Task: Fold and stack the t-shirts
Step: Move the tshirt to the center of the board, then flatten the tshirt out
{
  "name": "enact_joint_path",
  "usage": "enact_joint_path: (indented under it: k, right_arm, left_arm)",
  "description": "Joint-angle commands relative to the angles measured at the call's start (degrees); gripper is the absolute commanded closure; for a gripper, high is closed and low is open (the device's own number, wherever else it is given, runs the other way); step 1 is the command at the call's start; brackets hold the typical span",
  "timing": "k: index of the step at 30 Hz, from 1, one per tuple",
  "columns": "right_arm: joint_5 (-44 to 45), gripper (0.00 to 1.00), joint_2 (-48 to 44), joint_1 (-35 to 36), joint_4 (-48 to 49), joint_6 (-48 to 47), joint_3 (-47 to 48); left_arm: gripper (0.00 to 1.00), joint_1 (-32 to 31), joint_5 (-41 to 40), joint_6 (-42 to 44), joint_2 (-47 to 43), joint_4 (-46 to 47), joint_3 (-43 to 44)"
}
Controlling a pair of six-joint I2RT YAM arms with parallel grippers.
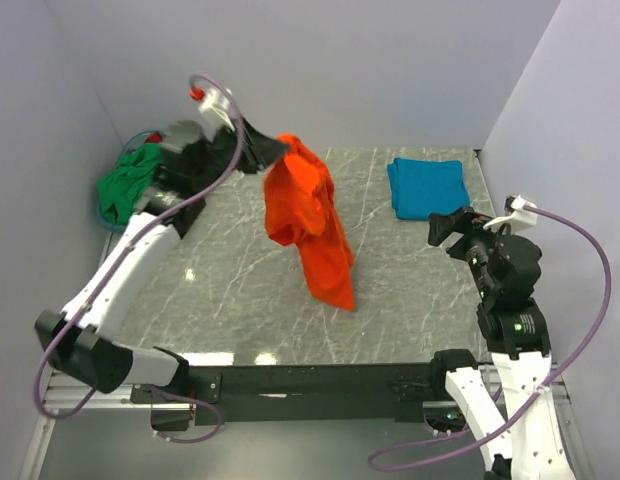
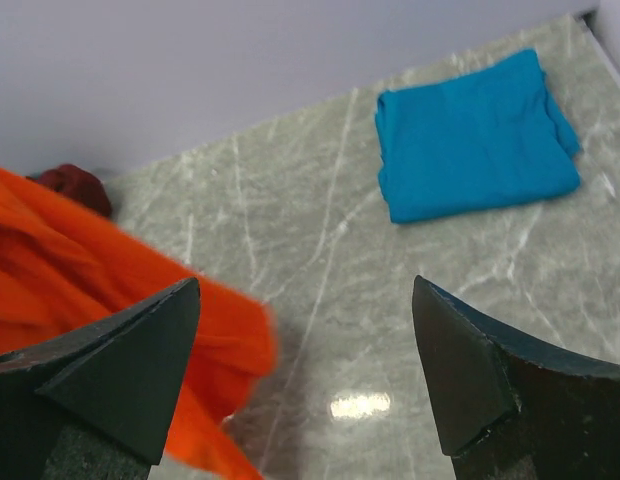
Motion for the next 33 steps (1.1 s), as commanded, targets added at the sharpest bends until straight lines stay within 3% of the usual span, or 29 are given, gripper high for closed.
enact_joint_path:
  k: [1,4,5,7,11,14,18,22,26,33]
  right_arm:
    - [2.62,0.08,3.52,0.1,-2.99,0.65,2.21]
    - [0.27,0.07,5.8,0.18,-4.75,0.92,1.95]
    - [-1.92,0.07,6.42,0.18,-5.1,1.26,1.69]
    - [-4.04,0.07,7.91,0.27,-5.2,1.88,0.12]
    - [-3.71,0.07,10.81,4.91,-4.85,2.85,-3.49]
    - [1.64,0.07,14.32,15.36,-4.58,4.6,-4.99]
    - [0.17,0.08,19.51,22.67,-3.27,8.64,-8.32]
    - [-1.95,0.09,21.97,30.92,1.39,15.48,-15.61]
    - [-0.89,0.09,22.77,35.68,5.78,19.98,-19.05]
    - [2.01,0.13,26.89,37.8,5.96,20.61,-17.74]
  left_arm:
    - [0.66,0.15,-10.58,-2.53,1.97,-2.33,-7.39]
    - [0.29,0.5,-24.83,-4.28,3.47,-11.46,-11.18]
    - [0.01,0.94,-28.25,-5.68,3.21,-13.39,-11.89]
    - [0.01,0.94,-38.35,-7.01,1.89,-16.56,-15.22]
    - [0.0,0.94,-42.96,-7.8,-4.16,-16.41,-23.04]
    - [0.01,0.77,-34.37,-7.02,-6.54,-14.39,-28.4]
    - [0.01,-2.3,-23.73,-7.89,-8.66,-10.0,-37.19]
    - [0.0,-8.09,-21.77,-9.47,-8.31,-9.37,-42.56]
    - [0.01,-9.52,-23.71,-9.3,-6.2,-8.85,-45.37]
    - [0.17,-9.78,-18.88,-6.4,1.61,0.74,-45.65]
